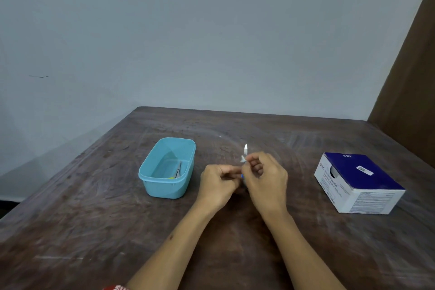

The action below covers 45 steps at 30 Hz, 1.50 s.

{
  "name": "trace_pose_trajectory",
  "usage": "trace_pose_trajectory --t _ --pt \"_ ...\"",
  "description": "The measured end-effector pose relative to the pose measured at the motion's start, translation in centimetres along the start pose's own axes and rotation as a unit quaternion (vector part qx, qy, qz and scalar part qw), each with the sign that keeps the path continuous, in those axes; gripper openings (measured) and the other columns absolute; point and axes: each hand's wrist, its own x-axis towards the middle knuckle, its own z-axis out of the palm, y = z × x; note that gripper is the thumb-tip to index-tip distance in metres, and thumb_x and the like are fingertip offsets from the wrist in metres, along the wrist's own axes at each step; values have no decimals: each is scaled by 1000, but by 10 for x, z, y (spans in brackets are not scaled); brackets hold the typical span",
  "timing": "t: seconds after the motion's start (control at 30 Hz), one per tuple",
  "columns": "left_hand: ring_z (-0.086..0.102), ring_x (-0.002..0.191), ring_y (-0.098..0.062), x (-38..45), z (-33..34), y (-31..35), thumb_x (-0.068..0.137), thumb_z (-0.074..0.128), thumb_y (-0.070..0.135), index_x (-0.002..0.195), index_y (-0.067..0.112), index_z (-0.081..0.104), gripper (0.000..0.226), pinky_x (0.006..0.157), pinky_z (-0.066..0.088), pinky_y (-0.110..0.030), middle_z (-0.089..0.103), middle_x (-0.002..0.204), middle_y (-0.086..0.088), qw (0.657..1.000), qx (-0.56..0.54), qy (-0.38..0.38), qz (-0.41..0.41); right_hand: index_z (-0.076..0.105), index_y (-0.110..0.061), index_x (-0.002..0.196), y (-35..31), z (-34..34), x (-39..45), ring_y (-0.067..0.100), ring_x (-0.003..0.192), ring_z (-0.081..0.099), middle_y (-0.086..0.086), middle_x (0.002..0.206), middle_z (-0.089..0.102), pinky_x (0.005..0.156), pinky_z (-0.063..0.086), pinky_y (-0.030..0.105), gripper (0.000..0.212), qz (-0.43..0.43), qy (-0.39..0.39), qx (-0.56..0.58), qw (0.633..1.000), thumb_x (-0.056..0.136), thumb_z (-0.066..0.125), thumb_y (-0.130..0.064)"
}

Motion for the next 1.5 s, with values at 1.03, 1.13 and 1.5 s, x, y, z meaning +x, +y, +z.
trace_pose_trajectory --t 1.03,1.13,1.5 --pt "70 91 -26 2 4 11 89 59 24 95 -3 70 30 84 55 -35 72 92 -20 974 -214 41 -63 71 -16 86 2 0 -3 5 66 57 -8 77 61 60 46 12 15 -53 -52 -8 997 77 70 -3" --pt "71 87 -25 4 2 12 89 60 29 91 -2 71 33 84 55 -35 72 88 -19 973 -212 63 -66 70 -16 79 3 3 -5 6 64 56 -8 72 60 57 45 12 14 -44 -69 -17 996 72 73 -4" --pt "70 74 -14 2 2 17 88 59 32 82 4 71 31 75 57 -28 72 75 -9 966 -237 83 -59 71 -14 85 0 2 -6 0 60 52 -5 75 62 59 43 8 17 -81 -67 -36 994 74 72 -1"
